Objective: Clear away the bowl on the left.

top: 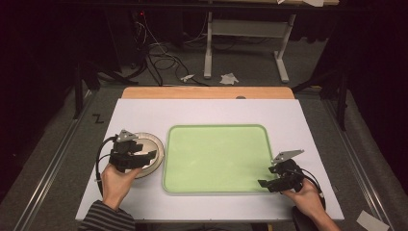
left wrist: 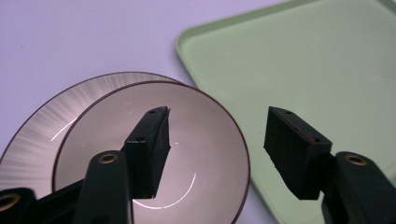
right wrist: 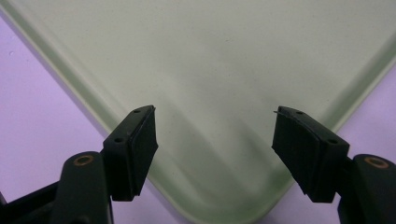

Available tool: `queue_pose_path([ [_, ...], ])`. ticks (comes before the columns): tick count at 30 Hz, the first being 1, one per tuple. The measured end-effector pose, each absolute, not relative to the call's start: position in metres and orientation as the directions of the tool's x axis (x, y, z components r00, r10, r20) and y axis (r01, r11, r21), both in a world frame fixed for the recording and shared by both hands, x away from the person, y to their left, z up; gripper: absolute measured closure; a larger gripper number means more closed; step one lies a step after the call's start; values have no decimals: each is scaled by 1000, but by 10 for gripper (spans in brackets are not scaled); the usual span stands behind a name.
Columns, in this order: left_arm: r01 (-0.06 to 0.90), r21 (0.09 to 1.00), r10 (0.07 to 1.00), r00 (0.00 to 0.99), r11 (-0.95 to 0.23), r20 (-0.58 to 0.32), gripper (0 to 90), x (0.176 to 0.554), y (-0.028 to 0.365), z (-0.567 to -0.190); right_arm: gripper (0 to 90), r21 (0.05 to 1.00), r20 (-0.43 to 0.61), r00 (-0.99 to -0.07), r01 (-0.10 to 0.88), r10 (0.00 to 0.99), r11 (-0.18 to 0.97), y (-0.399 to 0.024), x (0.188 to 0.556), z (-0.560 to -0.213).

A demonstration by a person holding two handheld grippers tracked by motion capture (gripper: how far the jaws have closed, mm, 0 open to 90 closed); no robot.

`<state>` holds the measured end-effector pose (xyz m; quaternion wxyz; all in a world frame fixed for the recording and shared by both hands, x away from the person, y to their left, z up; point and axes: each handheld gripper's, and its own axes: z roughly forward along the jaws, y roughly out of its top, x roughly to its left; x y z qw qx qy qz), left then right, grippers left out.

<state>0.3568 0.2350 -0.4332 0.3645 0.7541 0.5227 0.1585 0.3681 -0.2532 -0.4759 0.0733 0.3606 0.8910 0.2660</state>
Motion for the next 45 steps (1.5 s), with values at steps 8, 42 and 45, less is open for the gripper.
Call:
queue_pose_path([
  [8,686,712,925,352,-152,-142,434,358,251,-437,322,523,67,-732,604,678,601,-253,369,-477],
  [42,772,636,960,160,23,-228,469,370,289,-460,322,529,73,-743,595,665,606,-251,374,-477],
  [45,798,602,962,139,32,-236,480,373,291,-467,322,523,63,-748,589,661,616,-250,373,-476],
])
